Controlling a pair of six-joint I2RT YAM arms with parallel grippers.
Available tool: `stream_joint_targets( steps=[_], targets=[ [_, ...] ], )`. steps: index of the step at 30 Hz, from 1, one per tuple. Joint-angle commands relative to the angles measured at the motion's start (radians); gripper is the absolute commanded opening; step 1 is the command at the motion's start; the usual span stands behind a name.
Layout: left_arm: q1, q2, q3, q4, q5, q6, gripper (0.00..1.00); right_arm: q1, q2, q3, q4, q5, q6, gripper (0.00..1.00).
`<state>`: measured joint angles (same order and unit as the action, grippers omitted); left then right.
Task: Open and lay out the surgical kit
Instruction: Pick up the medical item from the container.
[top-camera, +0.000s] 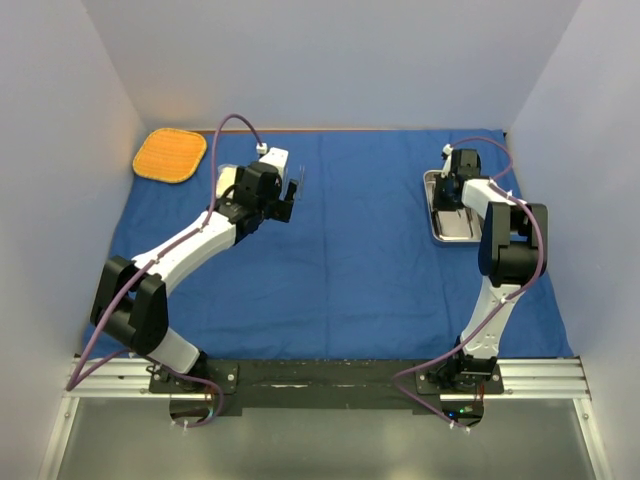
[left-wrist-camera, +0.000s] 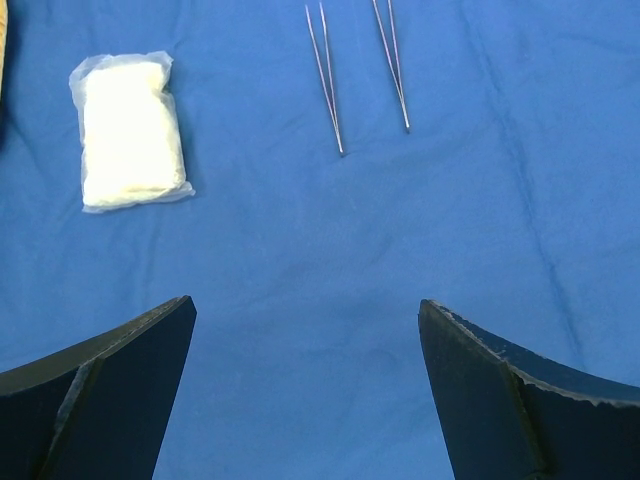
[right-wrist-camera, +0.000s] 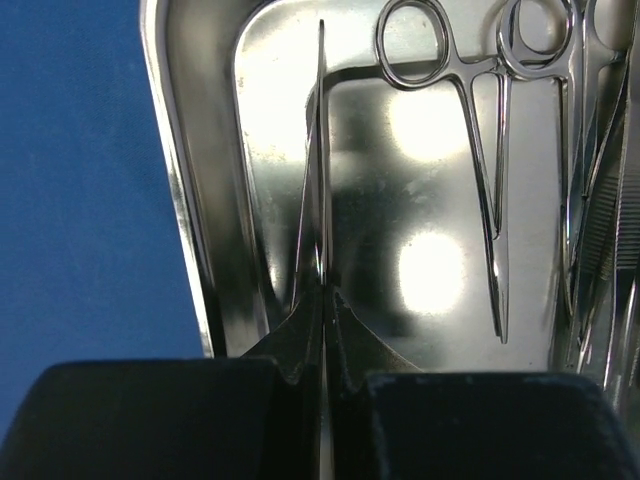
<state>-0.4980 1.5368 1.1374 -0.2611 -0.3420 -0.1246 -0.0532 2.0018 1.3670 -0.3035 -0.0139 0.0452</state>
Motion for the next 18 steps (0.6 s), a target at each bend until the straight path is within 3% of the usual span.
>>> stream_joint_targets(
  steps=[1, 6, 12, 16, 18],
  targets=[
    [-0.004, -0.062, -0.047, 0.104, 0.020, 0.085, 1.00, -0.010, -0.090, 0.015, -0.049, -0.015, 0.096, 0.00],
    [-0.004, -0.102, -0.111, 0.290, 0.073, 0.219, 1.00, -0.020, -0.214, -0.040, -0.071, 0.000, 0.205, 0.00],
    [-0.004, -0.090, -0.094, 0.349, 0.141, 0.284, 1.00, -0.051, -0.328, -0.108, -0.054, -0.014, 0.289, 0.00],
    [-0.005, -0.105, -0.143, 0.466, 0.253, 0.356, 1.00, -0.062, -0.402, -0.131, -0.028, -0.127, 0.352, 0.00],
    [-0.004, -0.118, -0.212, 0.613, 0.336, 0.425, 1.00, -0.063, -0.442, -0.144, 0.019, -0.259, 0.403, 0.00]
  ],
)
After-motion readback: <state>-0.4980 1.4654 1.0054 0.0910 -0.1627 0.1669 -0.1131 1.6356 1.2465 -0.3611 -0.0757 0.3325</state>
